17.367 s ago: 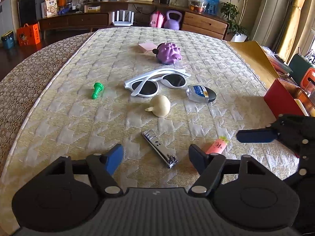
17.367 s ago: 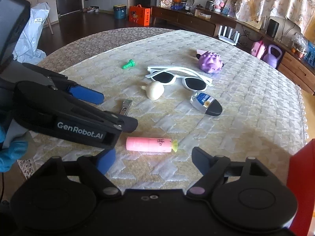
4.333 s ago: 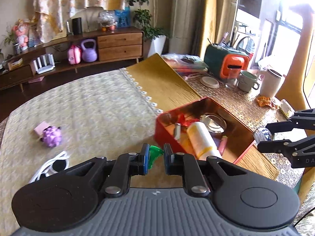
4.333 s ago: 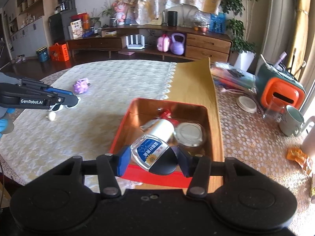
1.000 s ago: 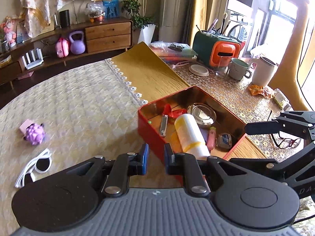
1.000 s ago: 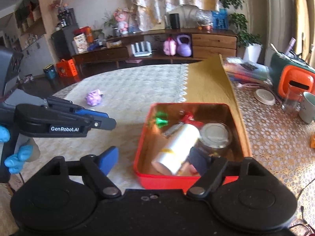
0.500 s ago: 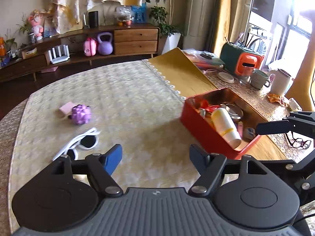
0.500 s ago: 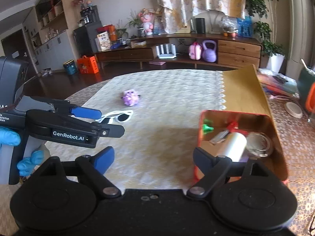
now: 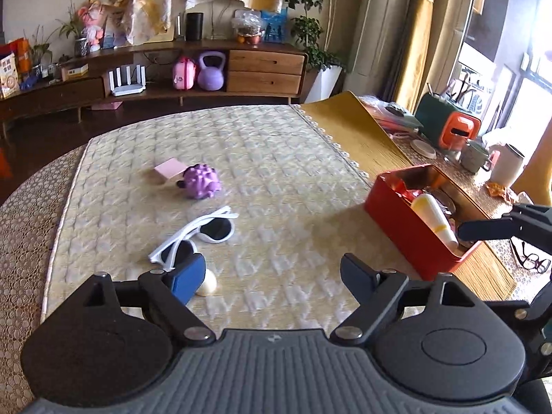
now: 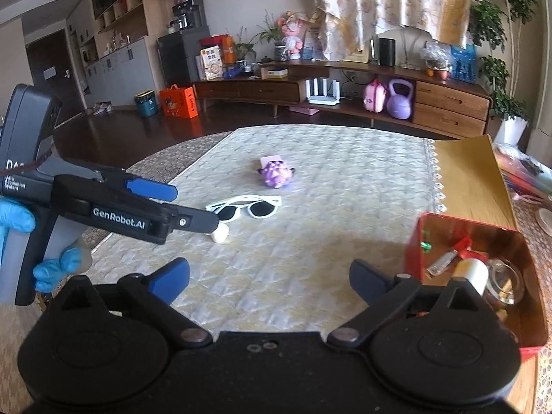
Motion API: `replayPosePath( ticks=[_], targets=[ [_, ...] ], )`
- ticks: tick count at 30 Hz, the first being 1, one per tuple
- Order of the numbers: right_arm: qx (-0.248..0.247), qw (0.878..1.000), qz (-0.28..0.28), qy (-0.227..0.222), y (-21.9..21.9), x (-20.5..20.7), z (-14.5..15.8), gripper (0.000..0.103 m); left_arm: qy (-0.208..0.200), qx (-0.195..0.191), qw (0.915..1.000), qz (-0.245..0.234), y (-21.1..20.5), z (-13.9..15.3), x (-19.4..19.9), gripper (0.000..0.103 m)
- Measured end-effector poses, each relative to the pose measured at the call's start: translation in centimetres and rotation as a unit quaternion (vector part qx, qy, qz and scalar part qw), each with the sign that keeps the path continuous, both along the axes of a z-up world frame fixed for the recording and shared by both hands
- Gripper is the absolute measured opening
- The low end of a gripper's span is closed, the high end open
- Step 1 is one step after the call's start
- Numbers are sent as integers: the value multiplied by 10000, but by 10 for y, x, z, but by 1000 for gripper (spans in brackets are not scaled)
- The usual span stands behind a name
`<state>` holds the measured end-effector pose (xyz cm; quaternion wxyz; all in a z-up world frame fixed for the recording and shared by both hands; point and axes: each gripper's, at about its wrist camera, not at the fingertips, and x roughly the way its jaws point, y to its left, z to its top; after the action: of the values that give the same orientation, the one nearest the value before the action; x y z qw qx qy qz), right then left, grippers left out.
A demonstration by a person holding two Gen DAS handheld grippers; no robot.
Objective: Organize rigid objects
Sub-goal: 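Move the left tool to the white sunglasses while the right tool approaches the white egg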
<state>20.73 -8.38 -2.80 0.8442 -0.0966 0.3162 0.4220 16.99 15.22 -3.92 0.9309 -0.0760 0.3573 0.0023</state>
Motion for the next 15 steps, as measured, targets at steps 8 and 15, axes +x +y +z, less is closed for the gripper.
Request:
replayPosePath(
  ticks=[8, 15],
  targets=[
    [-166, 9993, 345, 42, 40, 2, -13, 99, 167, 84, 9996, 193, 34, -20, 11, 103],
    [-291, 9980, 534, 152, 75, 12, -25, 99, 136, 28, 9987, 489, 68, -36, 28, 103]
  ],
)
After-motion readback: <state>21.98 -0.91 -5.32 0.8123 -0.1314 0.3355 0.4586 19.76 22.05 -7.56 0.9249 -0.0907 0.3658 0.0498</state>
